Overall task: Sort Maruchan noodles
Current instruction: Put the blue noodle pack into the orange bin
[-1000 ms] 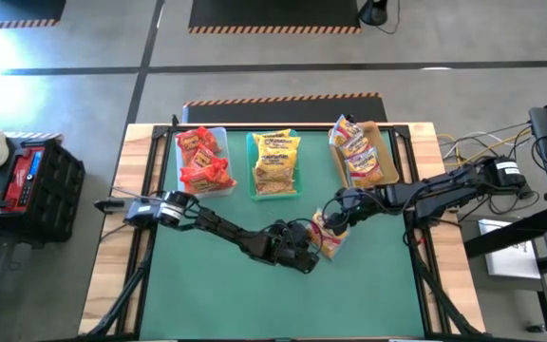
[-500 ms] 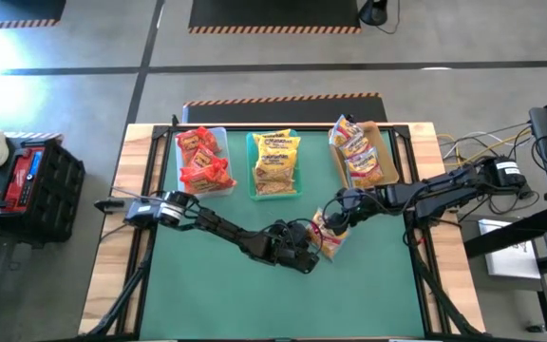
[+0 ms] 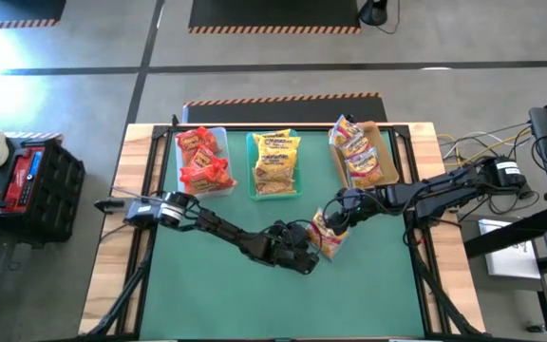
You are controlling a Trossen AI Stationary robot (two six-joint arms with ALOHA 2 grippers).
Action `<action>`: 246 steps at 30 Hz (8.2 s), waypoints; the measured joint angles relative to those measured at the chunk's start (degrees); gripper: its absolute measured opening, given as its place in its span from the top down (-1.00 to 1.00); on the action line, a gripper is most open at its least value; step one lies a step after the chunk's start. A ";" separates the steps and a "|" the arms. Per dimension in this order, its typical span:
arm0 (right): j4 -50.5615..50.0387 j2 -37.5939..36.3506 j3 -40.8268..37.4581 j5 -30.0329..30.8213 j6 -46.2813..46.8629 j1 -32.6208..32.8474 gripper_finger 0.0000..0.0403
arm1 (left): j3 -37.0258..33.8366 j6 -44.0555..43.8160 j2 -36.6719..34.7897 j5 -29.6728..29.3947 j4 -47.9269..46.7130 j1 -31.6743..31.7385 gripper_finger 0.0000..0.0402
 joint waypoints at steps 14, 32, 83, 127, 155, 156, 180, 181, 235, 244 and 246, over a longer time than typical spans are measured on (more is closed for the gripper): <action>-1.33 -0.53 0.43 -0.60 -6.28 0.02 0.72 | 3.84 -1.36 0.01 1.66 3.56 -1.68 1.00; -23.06 -1.10 12.56 2.15 -24.68 -0.01 0.72 | 13.43 1.22 -0.18 -2.61 -14.61 -2.73 1.00; -22.81 0.49 13.16 -3.95 -24.93 -1.18 -0.13 | 13.51 -1.47 6.91 -1.25 -6.52 -2.19 1.00; -14.04 11.12 13.16 -10.66 -25.03 -1.92 0.53 | 14.31 -2.84 6.95 -2.90 -7.18 -2.32 1.00; -16.04 9.32 12.98 -10.09 -26.32 -2.19 0.81 | 25.72 -11.94 7.21 -12.94 -30.83 -3.59 1.00; -16.04 9.31 12.98 -10.06 -26.39 -2.37 0.81 | 25.93 -12.79 7.18 -13.02 -31.40 -3.73 1.00; -22.50 7.81 21.33 6.16 -32.10 -4.59 0.94 | 25.79 -15.35 6.95 -12.28 -34.32 -5.05 1.00; -22.92 7.80 21.73 6.19 -32.40 -4.66 0.95 | 25.79 -15.35 6.95 -12.28 -34.39 -5.05 1.00; -76.49 7.65 37.57 25.14 -76.44 -17.42 0.93 | 25.79 -15.33 6.88 -12.26 -34.41 -5.05 1.00; -76.08 7.65 34.34 25.33 -72.37 -17.42 0.72 | 25.79 -15.33 6.88 -11.41 -34.39 -5.05 1.00; -76.04 7.61 35.02 26.24 -70.69 -17.42 0.67 | 25.79 -15.33 6.88 -11.38 -34.39 -5.05 1.00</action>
